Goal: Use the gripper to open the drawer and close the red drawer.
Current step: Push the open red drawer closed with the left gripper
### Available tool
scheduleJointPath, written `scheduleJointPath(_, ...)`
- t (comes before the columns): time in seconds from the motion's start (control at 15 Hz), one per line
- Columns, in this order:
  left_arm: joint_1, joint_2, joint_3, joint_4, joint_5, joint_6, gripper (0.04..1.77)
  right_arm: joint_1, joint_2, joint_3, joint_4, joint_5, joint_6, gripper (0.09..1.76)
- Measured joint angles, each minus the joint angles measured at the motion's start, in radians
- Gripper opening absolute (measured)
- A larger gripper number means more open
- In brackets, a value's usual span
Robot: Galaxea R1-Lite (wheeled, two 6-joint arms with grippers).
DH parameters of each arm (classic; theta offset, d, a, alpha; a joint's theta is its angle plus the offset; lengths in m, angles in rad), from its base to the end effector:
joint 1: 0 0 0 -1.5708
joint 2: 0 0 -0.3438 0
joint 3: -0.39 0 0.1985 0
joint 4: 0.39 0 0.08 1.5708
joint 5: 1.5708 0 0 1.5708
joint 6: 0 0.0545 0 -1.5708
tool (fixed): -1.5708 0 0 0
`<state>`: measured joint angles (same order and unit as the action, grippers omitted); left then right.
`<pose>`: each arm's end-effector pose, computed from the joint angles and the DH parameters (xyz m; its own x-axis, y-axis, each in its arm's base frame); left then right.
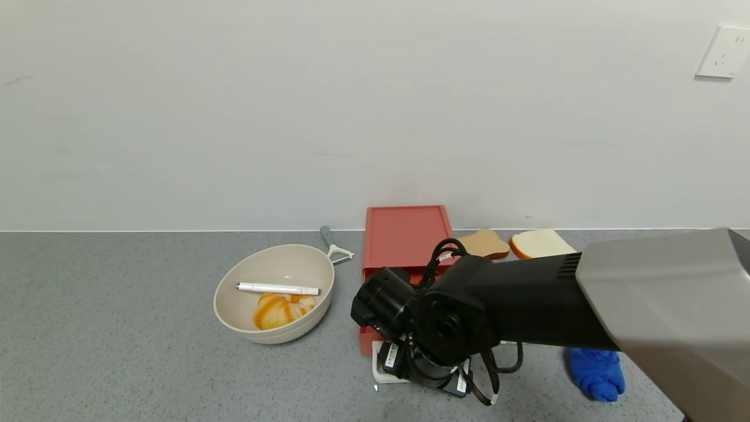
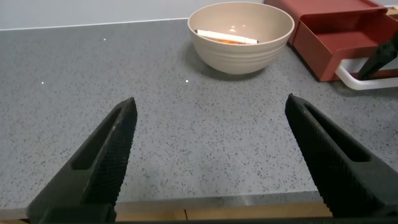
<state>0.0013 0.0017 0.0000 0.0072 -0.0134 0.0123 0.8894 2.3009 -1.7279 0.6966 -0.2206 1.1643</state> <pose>-0.0256 -0.0008 0.0745 0.9999 -0.0121 -0.0089 0.0122 0.9999 0.0122 0.3015 0.3529 0.0929 0.3523 0.0870 -0.9318 0.2690 0.9442 0.1899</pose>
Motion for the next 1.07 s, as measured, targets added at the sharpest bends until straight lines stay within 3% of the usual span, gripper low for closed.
scheduleJointPath(1.07, 0.000, 0.000, 0.000, 0.000, 0.000, 0.000, 1.72, -0.053, 0.075, -0.147, 0.001, -0.001, -0.087, 1.71)
